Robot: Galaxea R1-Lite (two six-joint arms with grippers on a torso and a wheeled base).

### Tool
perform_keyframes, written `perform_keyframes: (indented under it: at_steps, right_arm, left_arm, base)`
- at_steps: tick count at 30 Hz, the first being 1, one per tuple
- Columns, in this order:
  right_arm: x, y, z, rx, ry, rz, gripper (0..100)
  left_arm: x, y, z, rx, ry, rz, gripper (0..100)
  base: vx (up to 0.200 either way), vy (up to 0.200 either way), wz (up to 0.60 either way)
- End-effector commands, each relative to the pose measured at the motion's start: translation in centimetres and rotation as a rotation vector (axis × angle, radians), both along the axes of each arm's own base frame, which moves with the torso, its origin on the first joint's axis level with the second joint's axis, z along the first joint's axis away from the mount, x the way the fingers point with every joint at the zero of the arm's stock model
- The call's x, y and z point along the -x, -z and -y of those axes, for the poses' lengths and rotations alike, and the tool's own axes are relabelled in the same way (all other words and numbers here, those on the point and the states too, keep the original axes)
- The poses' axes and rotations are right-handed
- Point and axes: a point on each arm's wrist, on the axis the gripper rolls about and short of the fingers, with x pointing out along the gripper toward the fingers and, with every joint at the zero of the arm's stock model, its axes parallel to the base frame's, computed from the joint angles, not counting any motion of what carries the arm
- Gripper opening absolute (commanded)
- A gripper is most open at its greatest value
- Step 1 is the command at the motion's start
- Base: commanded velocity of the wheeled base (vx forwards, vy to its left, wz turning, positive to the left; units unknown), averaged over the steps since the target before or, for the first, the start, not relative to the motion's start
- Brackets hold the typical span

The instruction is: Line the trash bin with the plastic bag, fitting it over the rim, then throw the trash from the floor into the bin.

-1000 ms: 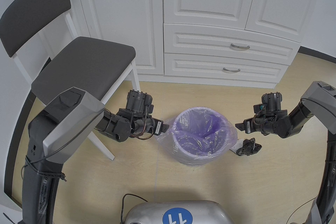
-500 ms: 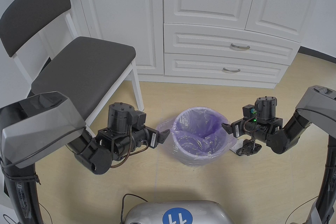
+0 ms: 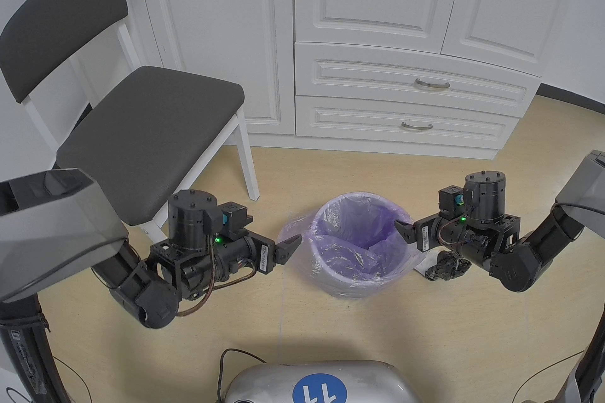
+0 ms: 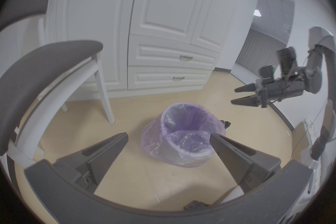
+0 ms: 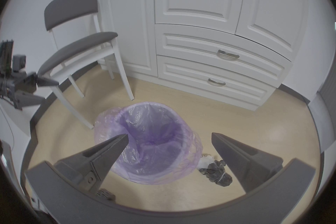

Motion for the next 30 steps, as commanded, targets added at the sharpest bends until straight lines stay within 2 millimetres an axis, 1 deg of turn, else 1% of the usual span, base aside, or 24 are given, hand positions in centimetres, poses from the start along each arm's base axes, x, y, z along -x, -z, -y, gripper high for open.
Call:
perform_keyframes:
  at_steps: [1, 3, 5, 6, 7, 8, 10, 11, 13, 14, 15, 19, 21, 25, 26, 28, 30]
  right_arm:
    - [1.3, -0.4, -2.3, -0.135, 0.007, -0.026, 100]
    - [1.2, 0.2, -2.3, -0.123, 0.024, -0.049, 100]
    - [0.0, 1.4, -2.8, -0.093, 0.071, -0.071, 100]
    - [-0.3, 1.7, -2.9, -0.085, 0.082, -0.074, 100]
    - [-1.3, 2.6, -3.3, -0.048, 0.139, -0.087, 100]
    - [-1.9, 3.2, -3.5, -0.021, 0.180, -0.094, 100]
    - [-1.9, 3.2, -3.5, -0.021, 0.180, -0.094, 100]
    - [-3.1, 4.5, -4.2, 0.029, 0.261, -0.115, 100]
    - [-3.7, 5.5, -4.6, 0.034, 0.279, -0.152, 100]
    - [-3.7, 5.7, -4.6, 0.035, 0.280, -0.159, 100]
    - [-4.0, 5.8, -4.7, 0.044, 0.296, -0.177, 100]
    - [-4.4, 6.4, -4.4, 0.052, 0.321, -0.223, 100]
    - [-4.7, 6.9, -3.9, 0.072, 0.336, -0.256, 100]
    - [-5.5, 8.0, -3.7, 0.082, 0.351, -0.274, 100]
    - [-6.0, 8.7, -3.7, 0.084, 0.358, -0.278, 100]
    - [-6.4, 9.5, -3.7, 0.085, 0.371, -0.285, 100]
    - [-6.6, 9.7, -3.7, 0.078, 0.386, -0.282, 100]
  left_arm:
    - [-4.7, -4.2, 1.2, 0.130, -0.121, -0.149, 100]
    - [-5.2, -4.7, 1.6, 0.181, -0.156, -0.212, 100]
    - [-5.5, -4.8, 1.5, 0.208, -0.179, -0.244, 100]
    - [-5.5, -4.8, 1.5, 0.206, -0.180, -0.244, 100]
    - [-5.4, -4.8, 1.2, 0.202, -0.182, -0.243, 100]
    - [-5.2, -4.7, 1.1, 0.195, -0.185, -0.244, 100]
    - [-5.2, -4.7, 1.1, 0.195, -0.185, -0.244, 100]
    - [-4.4, -4.3, 0.0, 0.136, -0.210, -0.241, 100]
    - [-3.8, -4.2, -0.9, 0.047, -0.238, -0.200, 100]
    - [-3.7, -4.2, -0.9, 0.036, -0.239, -0.196, 100]
    - [-3.4, -4.3, -1.1, 0.012, -0.249, -0.154, 100]
    - [-2.6, -4.5, -0.5, 0.023, -0.242, -0.067, 100]
    - [-1.7, -4.0, -0.1, -0.005, -0.209, -0.014, 100]
    - [-1.2, -3.1, -0.4, -0.058, -0.185, 0.044, 100]
    - [-1.1, -2.9, -0.4, -0.069, -0.178, 0.076, 100]
    - [-1.0, -2.7, -0.4, -0.071, -0.173, 0.098, 100]
    - [-1.0, -2.5, -0.5, -0.076, -0.173, 0.104, 100]
  base:
    - [0.000, 0.000, 0.00]
    - [0.000, 0.000, 0.00]
    - [0.000, 0.000, 0.00]
    - [0.000, 0.000, 0.00]
    - [0.000, 0.000, 0.00]
    - [0.000, 0.000, 0.00]
    - [0.000, 0.000, 0.00]
    - [0.000, 0.000, 0.00]
    - [0.000, 0.000, 0.00]
    - [0.000, 0.000, 0.00]
    - [0.000, 0.000, 0.00]
    - [0.000, 0.000, 0.00]
    - [0.000, 0.000, 0.00]
    - [0.000, 0.000, 0.00]
    - [0.000, 0.000, 0.00]
    - [0.000, 0.000, 0.00]
    - [0.000, 0.000, 0.00]
